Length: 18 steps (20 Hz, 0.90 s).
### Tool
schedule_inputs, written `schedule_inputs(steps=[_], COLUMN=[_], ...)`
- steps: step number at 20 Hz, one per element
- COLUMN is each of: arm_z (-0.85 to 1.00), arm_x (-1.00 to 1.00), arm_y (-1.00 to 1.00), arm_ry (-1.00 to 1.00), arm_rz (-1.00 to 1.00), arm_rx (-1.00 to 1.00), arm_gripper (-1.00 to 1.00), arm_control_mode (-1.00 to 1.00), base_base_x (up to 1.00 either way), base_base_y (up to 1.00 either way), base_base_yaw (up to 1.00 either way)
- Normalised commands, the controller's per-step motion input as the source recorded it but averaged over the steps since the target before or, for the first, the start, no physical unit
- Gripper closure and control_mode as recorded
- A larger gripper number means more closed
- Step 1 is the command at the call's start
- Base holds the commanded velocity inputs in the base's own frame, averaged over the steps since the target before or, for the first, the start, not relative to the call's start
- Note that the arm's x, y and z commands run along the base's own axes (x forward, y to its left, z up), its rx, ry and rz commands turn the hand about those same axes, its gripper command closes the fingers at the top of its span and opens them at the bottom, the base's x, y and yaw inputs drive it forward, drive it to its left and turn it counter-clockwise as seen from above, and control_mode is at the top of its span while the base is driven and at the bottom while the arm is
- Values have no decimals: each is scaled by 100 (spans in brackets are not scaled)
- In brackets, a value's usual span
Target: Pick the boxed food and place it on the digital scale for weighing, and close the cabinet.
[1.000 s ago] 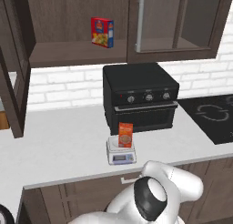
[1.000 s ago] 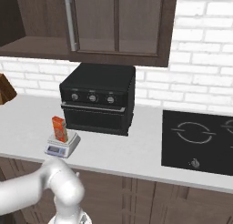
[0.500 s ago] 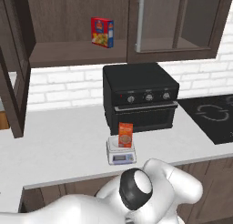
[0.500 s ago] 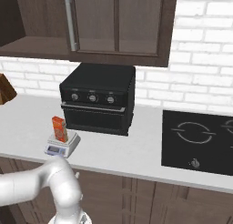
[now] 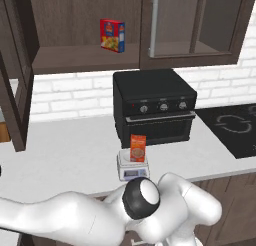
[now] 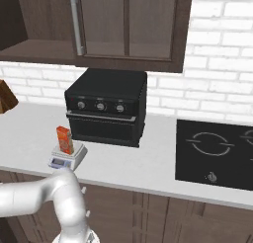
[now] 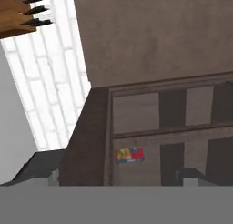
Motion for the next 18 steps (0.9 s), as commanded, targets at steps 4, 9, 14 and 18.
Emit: schedule_inputs(steps=[4, 9, 14, 18], arm_z=[-19, 0, -1, 0], arm_x=[81, 24, 71, 100], arm_y=[-74, -96, -100, -100], arm_ry=[2, -8, -3, 0], arm_rz=[-12, -12, -9, -1], arm_rx=[0, 0, 1, 8], arm_gripper=[-100, -100, -100, -100], arm_control_mode=[-100, -100, -100, -100], base_base_x=[0, 0, 0, 0], base_base_y=[0, 0, 0, 0], base_base_yaw=[0, 0, 0, 0])
